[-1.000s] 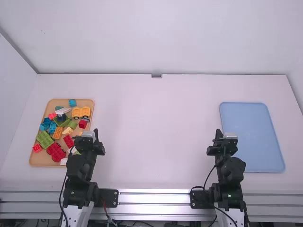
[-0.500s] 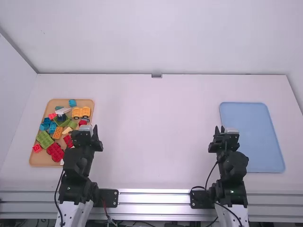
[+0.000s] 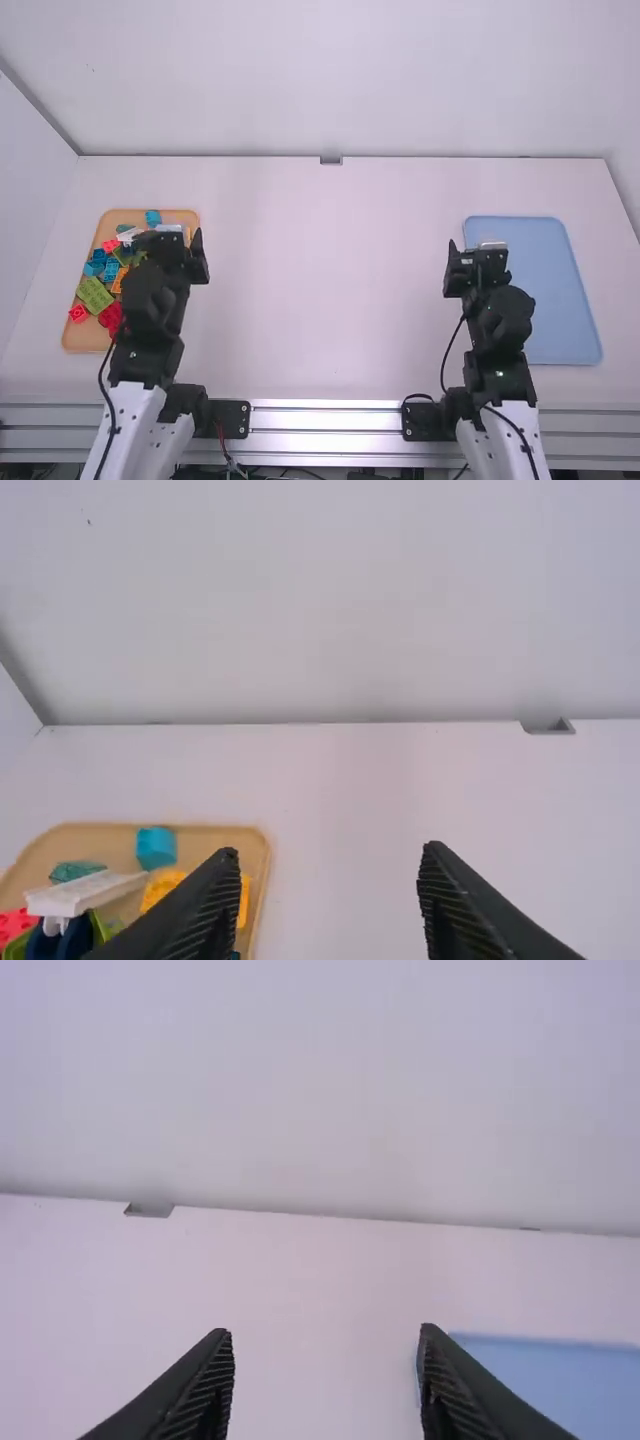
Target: Assemble lego blocks to make yellow taxi
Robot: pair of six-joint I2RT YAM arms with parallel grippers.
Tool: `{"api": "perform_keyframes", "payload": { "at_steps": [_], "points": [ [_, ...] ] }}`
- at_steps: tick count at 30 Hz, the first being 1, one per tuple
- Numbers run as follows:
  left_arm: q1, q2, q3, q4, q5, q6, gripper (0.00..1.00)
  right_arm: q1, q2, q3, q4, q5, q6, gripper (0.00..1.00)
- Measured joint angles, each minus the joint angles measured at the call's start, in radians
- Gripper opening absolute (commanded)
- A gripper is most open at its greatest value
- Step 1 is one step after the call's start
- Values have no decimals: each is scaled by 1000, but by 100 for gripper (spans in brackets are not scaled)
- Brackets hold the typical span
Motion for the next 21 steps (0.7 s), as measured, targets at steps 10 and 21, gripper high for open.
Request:
{"api": "perform_keyframes", "payload": {
  "at_steps": [10, 21],
  "points": [
    [44, 256, 191, 10, -44, -43, 71, 39, 219, 144, 52, -8, -78, 71],
    [89, 599, 622, -229, -93, -121, 88, 55, 436, 293, 89, -22, -142, 88]
  ]
}}
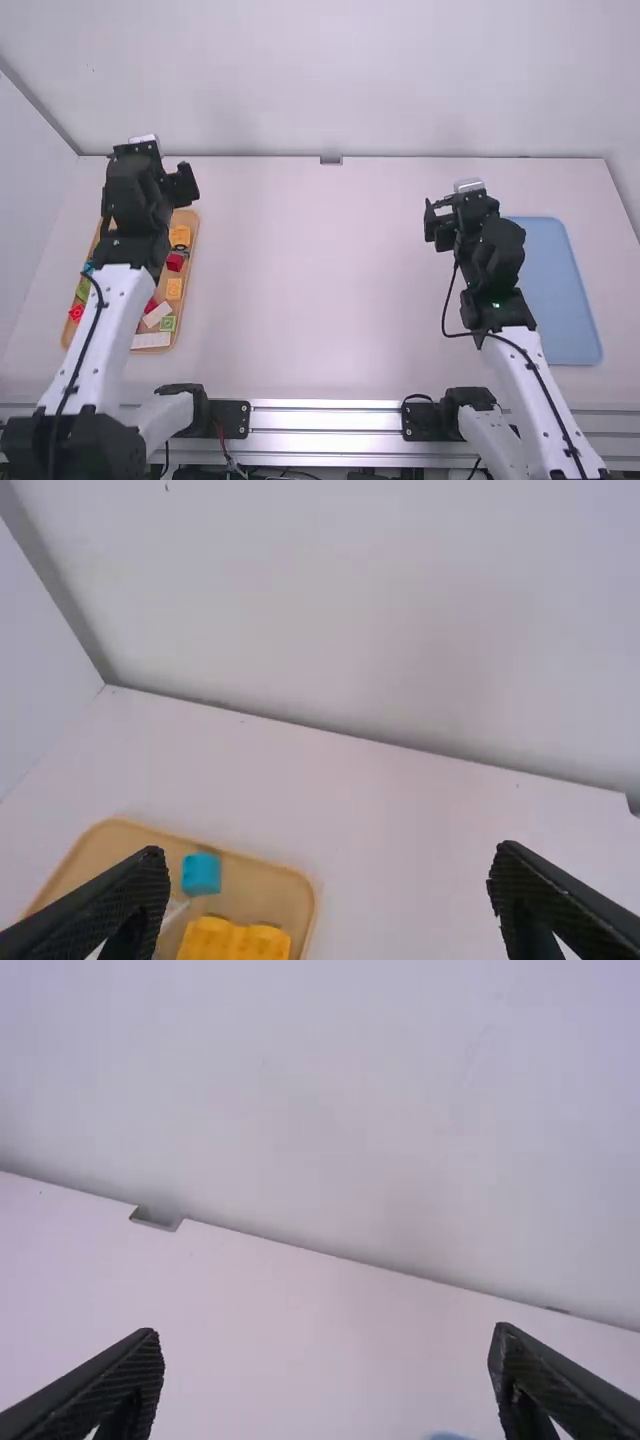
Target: Assemble lego blocks to make yellow taxi
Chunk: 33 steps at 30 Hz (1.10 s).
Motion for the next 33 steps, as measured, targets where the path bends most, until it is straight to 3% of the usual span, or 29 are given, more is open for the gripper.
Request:
{"api": "perform_keyframes", "payload": {
  "at_steps": [6, 8, 9, 12, 17, 23, 33],
  "points": [
    [25, 268, 344, -194, -13, -17, 94, 2, 73, 47, 11, -2, -20, 94],
    [55, 418, 529, -322, 5, -29, 96, 14, 104, 70, 13, -3, -29, 96],
    [55, 418, 529, -322, 5, -29, 96, 14, 104, 70, 13, -3, -29, 96],
    [103, 607, 758, -465, 48, -53, 98, 19, 130, 86, 13, -6, -37, 98],
    [163, 800, 993, -654, 71, -110, 99, 19, 148, 92, 10, -7, -43, 98],
    [195, 885, 1073, -742, 75, -157, 99, 19, 148, 93, 9, -6, -48, 99],
    [194, 908, 996, -726, 143, -262, 99, 19, 148, 93, -23, -9, -49, 99]
  ]
}}
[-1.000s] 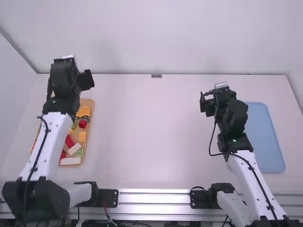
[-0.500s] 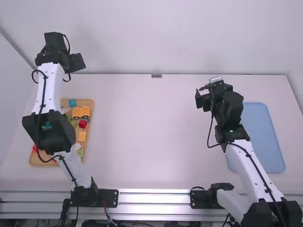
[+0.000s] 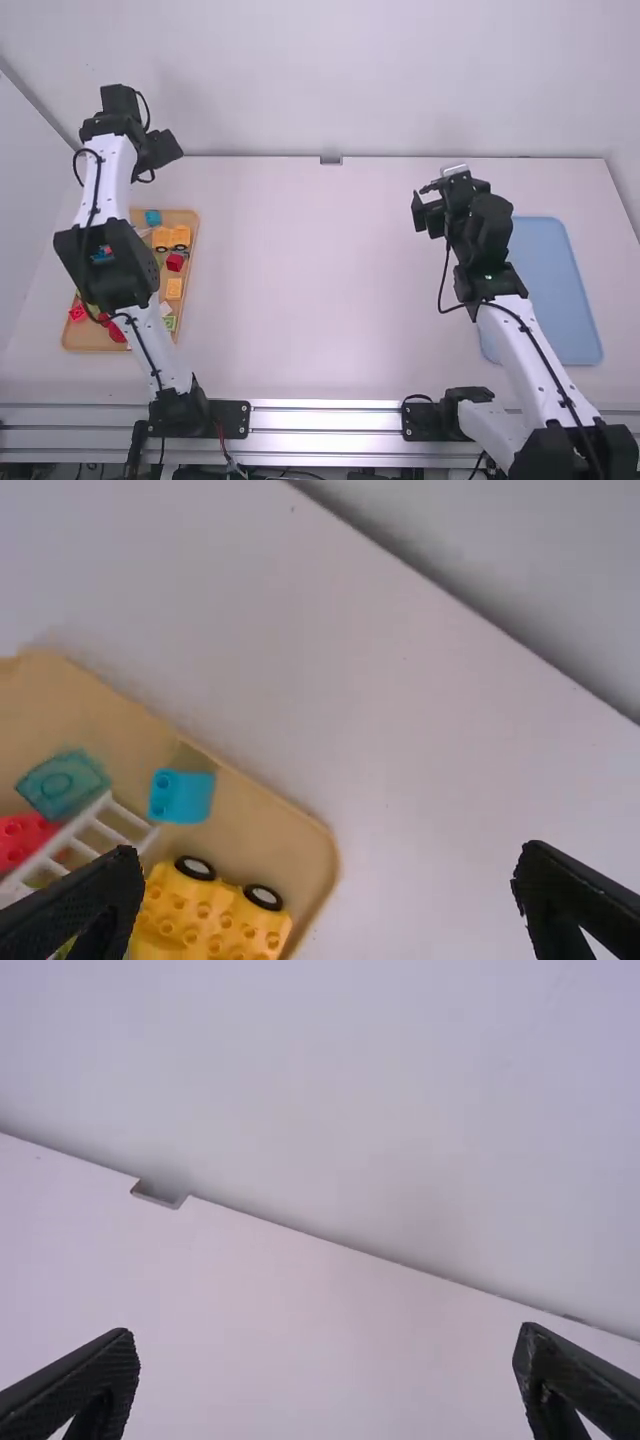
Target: Assemble lego blocks to make yellow taxi
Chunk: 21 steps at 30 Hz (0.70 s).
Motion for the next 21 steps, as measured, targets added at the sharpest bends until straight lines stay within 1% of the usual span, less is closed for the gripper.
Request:
{"api": "perform_keyframes", "payload": {
  "at_steps": [2, 5, 6, 9, 11, 12, 15, 18, 21],
  "points": [
    [0, 0, -30, -7, 4, -76, 99, 0, 0, 0, -4, 0, 0, 99],
    [0, 0, -58, -61, 8, -218, 99, 0, 0, 0, -4, -1, 0, 99],
    [0, 0, -76, -88, 10, -306, 99, 0, 0, 0, -4, -2, 0, 98],
    [0, 0, -117, -133, 10, -457, 99, 0, 0, 0, -5, -3, -4, 99],
    [0, 0, -157, -106, 10, -550, 99, 0, 0, 0, -10, -2, -3, 99],
    [0, 0, -163, -100, 10, -558, 99, 0, 0, 0, -11, -3, -4, 99],
    [0, 0, -246, 35, 18, -642, 87, 0, 0, 0, -27, -5, -4, 99],
    [0, 0, -304, 107, 31, -670, 87, 0, 0, 0, -40, -3, -4, 97],
    [0, 0, -347, 118, 37, -703, 88, 0, 0, 0, -47, -3, -4, 99]
  ]
}}
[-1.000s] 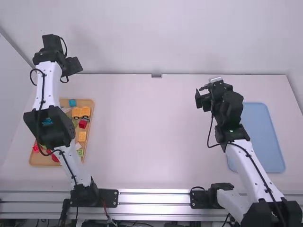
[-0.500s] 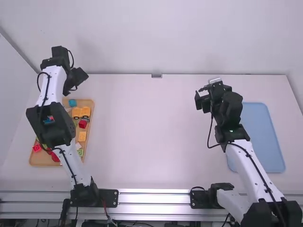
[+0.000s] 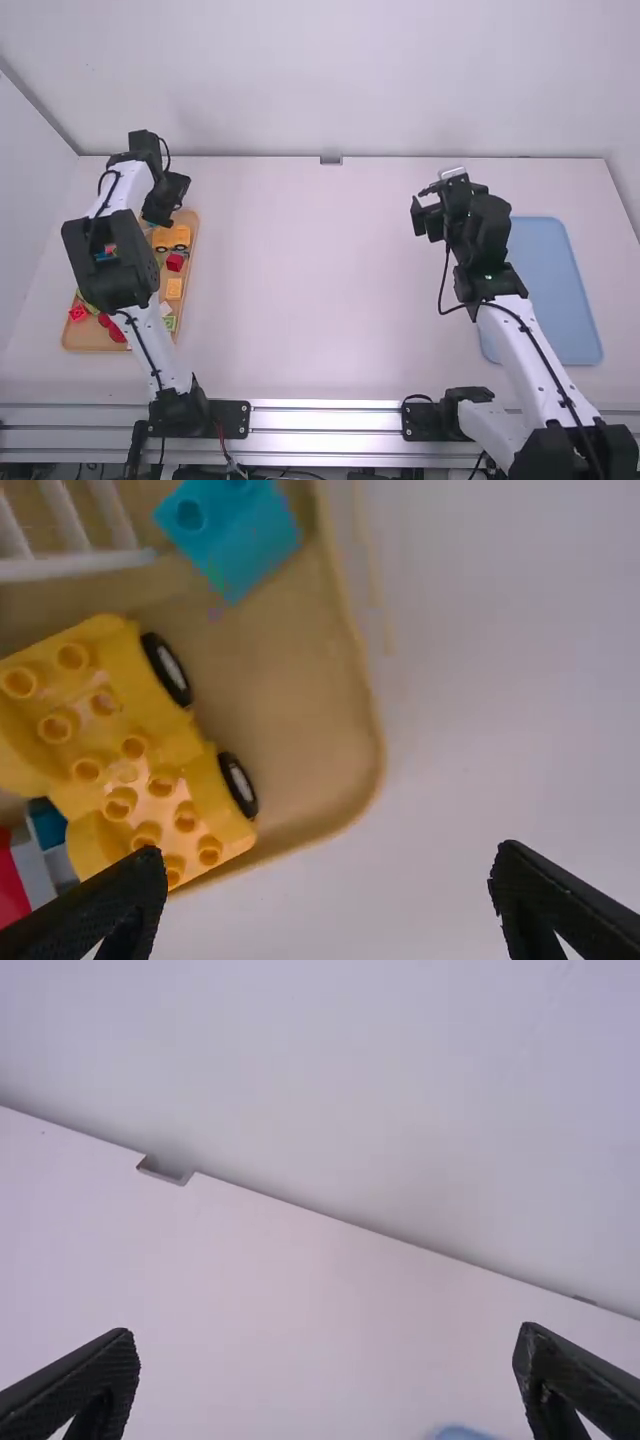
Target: Assemble lego blocks to make yellow taxi
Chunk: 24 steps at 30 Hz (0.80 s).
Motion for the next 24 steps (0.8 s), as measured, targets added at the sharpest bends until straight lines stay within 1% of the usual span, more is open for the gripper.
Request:
{"api": "perform_keyframes", "payload": {
  "at_steps": [2, 3, 4, 5, 8, 12, 15, 21, 22, 24],
  "points": [
    [0, 0, -19, -5, 0, -13, 92, 0, 0, 0, -4, 1, 0, 98],
    [0, 0, -24, -10, 0, -23, 90, 0, 0, 0, -6, 1, 1, 99],
    [0, 0, -29, -23, 0, -37, 86, 0, 0, 0, -6, 1, 0, 98],
    [0, 0, -31, -41, -1, -51, 86, 0, 0, 0, -7, 1, 0, 99],
    [0, 0, -31, -86, -1, -101, 90, 0, 0, 0, -7, 0, 1, 98],
    [0, 0, -35, -95, 0, -149, 90, 0, 0, 0, -17, 1, 0, 99],
    [0, 0, -59, -75, -1, -171, 91, 0, 0, 0, -19, 3, 0, 98],
    [0, 0, -129, 14, -1, -186, 88, 0, 0, 0, -19, 2, 0, 98],
    [0, 0, -144, 39, -1, -188, 83, 0, 0, 0, -19, 0, 0, 98],
    [0, 0, -153, 55, -2, -189, 83, 0, 0, 0, -19, 0, 1, 99]
  ]
}}
